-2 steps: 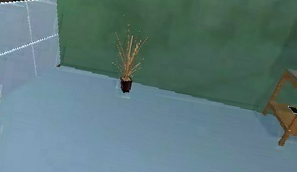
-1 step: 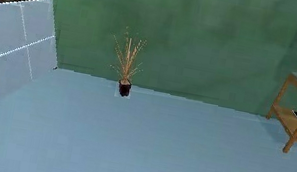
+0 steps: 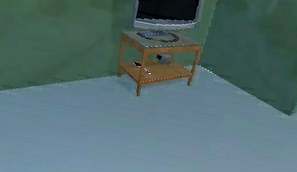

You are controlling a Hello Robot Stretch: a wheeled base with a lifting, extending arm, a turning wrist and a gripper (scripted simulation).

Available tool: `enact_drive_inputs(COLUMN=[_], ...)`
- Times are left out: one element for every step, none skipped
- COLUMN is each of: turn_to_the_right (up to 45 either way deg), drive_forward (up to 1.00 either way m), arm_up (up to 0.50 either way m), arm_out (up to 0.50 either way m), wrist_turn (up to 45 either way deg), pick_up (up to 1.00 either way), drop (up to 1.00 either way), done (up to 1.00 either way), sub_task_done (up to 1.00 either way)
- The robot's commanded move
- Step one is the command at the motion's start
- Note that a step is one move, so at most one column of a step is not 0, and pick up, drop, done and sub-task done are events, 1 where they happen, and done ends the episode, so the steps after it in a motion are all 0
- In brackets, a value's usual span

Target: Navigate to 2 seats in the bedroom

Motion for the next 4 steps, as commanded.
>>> enact_drive_inputs(turn_to_the_right=[3.0,0.0,45.0,3.0], drive_forward=[0.0,0.35,0.0,0.0], arm_up=[0.0,0.0,0.0,0.0], arm_out=[0.0,0.0,0.0,0.0], wrist_turn=[0.0,0.0,0.0,0.0], pick_up=[0.0,0.0,0.0,0.0], drop=[0.0,0.0,0.0,0.0], done=[0.0,0.0,0.0,0.0], sub_task_done=[0.0,0.0,0.0,0.0])
